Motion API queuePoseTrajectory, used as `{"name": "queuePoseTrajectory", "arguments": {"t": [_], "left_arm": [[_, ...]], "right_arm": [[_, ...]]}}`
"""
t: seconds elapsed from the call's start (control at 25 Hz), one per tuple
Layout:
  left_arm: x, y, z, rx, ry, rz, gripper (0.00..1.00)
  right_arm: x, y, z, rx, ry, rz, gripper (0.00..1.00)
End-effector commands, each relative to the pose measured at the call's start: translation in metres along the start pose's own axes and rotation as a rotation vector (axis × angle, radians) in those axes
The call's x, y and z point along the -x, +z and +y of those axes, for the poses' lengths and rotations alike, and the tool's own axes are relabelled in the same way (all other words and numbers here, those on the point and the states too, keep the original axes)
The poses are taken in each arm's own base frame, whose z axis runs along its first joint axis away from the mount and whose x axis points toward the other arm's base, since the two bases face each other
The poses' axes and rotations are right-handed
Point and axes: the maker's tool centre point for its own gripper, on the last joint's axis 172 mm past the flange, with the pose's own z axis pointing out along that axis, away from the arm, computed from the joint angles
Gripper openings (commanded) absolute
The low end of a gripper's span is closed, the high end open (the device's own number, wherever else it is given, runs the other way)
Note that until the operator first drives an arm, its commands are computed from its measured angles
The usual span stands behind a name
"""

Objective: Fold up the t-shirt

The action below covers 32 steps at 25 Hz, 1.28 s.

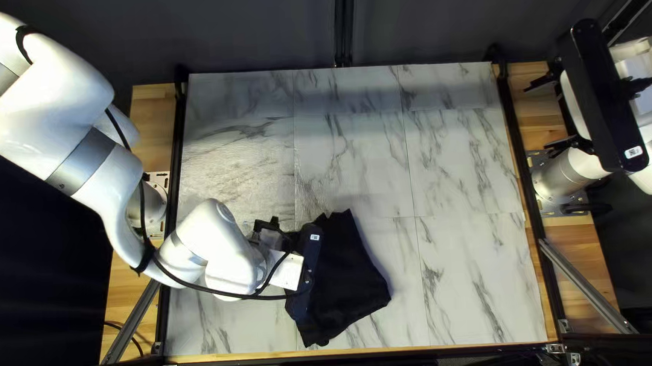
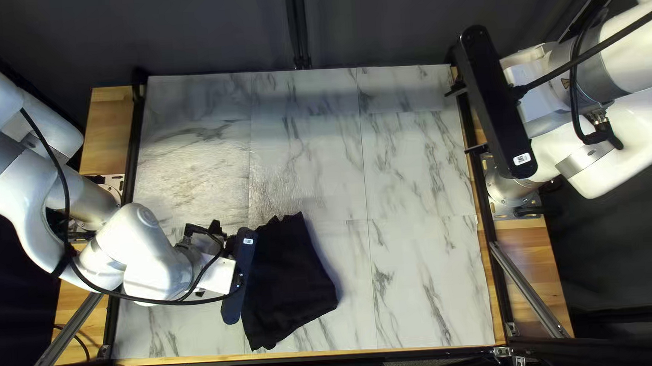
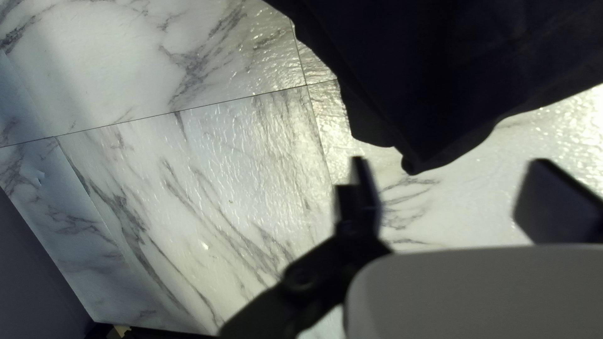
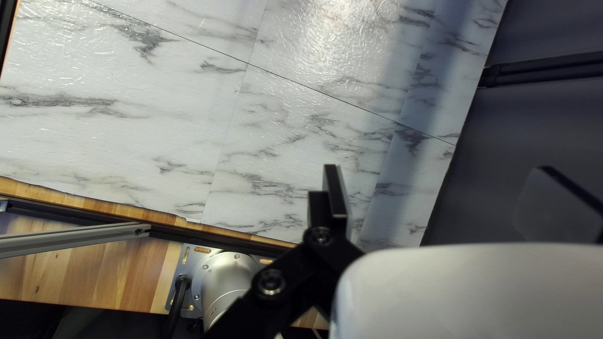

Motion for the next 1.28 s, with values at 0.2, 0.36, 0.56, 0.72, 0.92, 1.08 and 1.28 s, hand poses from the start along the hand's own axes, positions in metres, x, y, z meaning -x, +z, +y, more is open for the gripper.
{"name": "queuePoseTrajectory", "arguments": {"t": [0.2, 0.36, 0.56, 0.72, 0.92, 1.08, 1.28], "left_arm": [[0.018, -0.056, -0.123, 0.210, 0.024, 0.247, 1.00], [0.020, -0.094, -0.165, 0.215, 0.037, 0.275, 1.00], [0.021, -0.153, -0.192, 0.180, 0.037, 0.274, 1.00], [0.025, -0.166, -0.193, 0.167, 0.028, 0.271, 1.00], [0.025, -0.166, -0.193, 0.167, 0.028, 0.271, 1.00], [0.025, -0.166, -0.193, 0.167, 0.028, 0.271, 1.00], [0.025, -0.166, -0.193, 0.167, 0.028, 0.271, 1.00]], "right_arm": [[0.000, 0.000, 0.000, 0.000, 0.000, 0.000, 1.00], [0.000, 0.000, 0.000, 0.000, 0.000, 0.000, 1.00], [0.000, 0.000, 0.000, 0.000, 0.000, 0.000, 1.00], [0.000, 0.000, 0.000, 0.000, 0.000, 0.000, 1.00], [0.000, 0.000, 0.000, 0.000, 0.000, 0.000, 1.00], [0.000, 0.000, 0.000, 0.000, 0.000, 0.000, 1.00], [0.000, 0.000, 0.000, 0.000, 0.000, 0.000, 1.00]]}}
